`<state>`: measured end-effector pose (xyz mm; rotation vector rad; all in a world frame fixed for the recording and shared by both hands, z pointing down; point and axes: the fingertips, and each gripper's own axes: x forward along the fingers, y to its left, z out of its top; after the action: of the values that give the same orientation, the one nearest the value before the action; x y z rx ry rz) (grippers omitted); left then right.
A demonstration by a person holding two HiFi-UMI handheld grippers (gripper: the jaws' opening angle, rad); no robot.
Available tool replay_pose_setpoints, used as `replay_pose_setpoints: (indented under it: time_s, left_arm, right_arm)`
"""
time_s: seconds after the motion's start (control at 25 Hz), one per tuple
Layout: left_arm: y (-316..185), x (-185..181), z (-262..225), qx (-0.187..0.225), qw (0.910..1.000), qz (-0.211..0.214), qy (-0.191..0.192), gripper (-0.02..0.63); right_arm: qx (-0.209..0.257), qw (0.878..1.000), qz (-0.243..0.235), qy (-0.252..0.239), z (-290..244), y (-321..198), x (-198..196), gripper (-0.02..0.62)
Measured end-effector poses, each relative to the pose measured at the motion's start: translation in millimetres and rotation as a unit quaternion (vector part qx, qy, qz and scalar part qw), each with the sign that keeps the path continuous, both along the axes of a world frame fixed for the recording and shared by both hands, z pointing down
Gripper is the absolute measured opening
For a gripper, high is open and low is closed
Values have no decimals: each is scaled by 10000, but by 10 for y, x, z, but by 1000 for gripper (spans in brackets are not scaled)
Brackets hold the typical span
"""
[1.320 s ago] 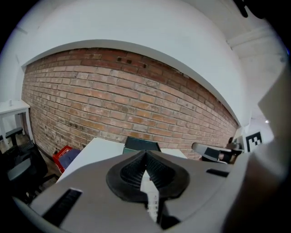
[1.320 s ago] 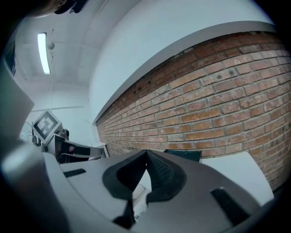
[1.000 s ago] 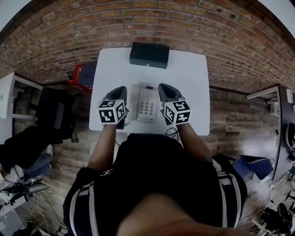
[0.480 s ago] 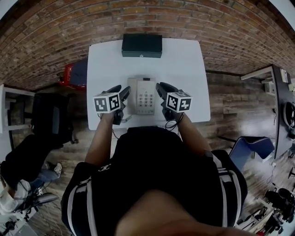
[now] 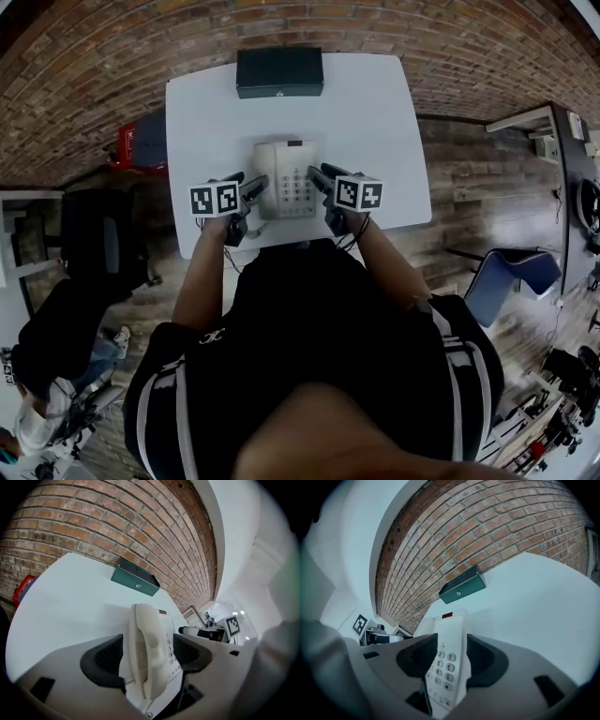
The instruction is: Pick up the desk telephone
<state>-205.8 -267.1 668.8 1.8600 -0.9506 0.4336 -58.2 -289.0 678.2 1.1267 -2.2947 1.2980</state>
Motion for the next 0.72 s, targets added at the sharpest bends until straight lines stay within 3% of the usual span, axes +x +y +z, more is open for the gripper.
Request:
replay_pose_setpoints:
  time_s: [0.4,0.56,0.72]
  left_arm:
    - [-59,63,259,-347,9960,184,797,318]
    - [-59,86,310,-590,9866,250,1503,319]
    - [-49,117,349,-748,9767,292,1990,324]
  right_arm:
    - [-556,9979,-28,-339,328,-54,-58,164]
    - [-866,9920,139,-908,381,-93,-94,167]
    - [-1039,9883,90,-1117,453,-108,-88,189]
